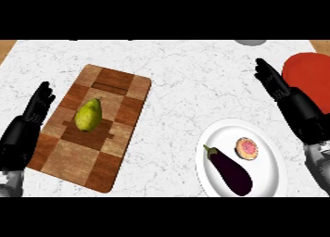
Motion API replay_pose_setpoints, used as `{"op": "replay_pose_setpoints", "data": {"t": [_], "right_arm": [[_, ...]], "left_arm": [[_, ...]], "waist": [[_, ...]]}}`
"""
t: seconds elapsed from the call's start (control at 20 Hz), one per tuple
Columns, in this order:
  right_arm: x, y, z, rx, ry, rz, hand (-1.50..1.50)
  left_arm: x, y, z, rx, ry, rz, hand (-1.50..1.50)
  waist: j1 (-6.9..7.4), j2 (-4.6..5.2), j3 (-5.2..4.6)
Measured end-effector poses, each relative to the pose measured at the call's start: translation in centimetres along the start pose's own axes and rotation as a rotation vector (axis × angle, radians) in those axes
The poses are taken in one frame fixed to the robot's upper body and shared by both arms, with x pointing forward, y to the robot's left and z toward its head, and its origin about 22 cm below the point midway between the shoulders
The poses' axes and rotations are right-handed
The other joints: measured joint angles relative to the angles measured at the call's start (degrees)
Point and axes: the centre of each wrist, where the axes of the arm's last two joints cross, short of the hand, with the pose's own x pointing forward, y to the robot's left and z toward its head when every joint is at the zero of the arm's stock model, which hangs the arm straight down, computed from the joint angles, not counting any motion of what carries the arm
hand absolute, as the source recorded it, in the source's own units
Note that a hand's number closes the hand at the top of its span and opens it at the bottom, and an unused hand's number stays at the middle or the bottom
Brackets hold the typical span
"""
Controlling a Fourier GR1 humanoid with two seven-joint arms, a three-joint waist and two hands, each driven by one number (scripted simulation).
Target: Pick the eggplant from the plate and place it in the bowl
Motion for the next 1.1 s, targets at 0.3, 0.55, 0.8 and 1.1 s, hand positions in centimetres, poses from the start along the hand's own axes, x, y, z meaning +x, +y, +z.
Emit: {"op": "replay_pose_setpoints", "data": {"t": [0.3,0.55,0.8,1.1], "right_arm": [[-0.9,5.3,1.9,0.403,0.047,0.030,1.50],[-1.8,6.9,4.4,0.283,-0.082,0.125,-1.50],[-3.7,8.3,9.0,0.202,-0.213,-0.035,-1.50],[0.0,5.9,10.9,0.122,-0.287,0.043,-1.50]], "left_arm": [[0.5,-3.1,-0.5,-0.020,0.007,0.096,0.00],[0.2,-5.4,-0.2,-0.027,0.060,0.174,0.00],[0.3,-6.9,-0.3,-0.033,0.074,0.207,0.00],[0.5,-8.4,-0.8,-0.051,0.068,0.213,0.00]], "waist": [[0.75,0.56,0.28],[-1.20,0.06,0.40],[-1.14,0.33,0.52],[-0.36,0.42,0.42]]}}
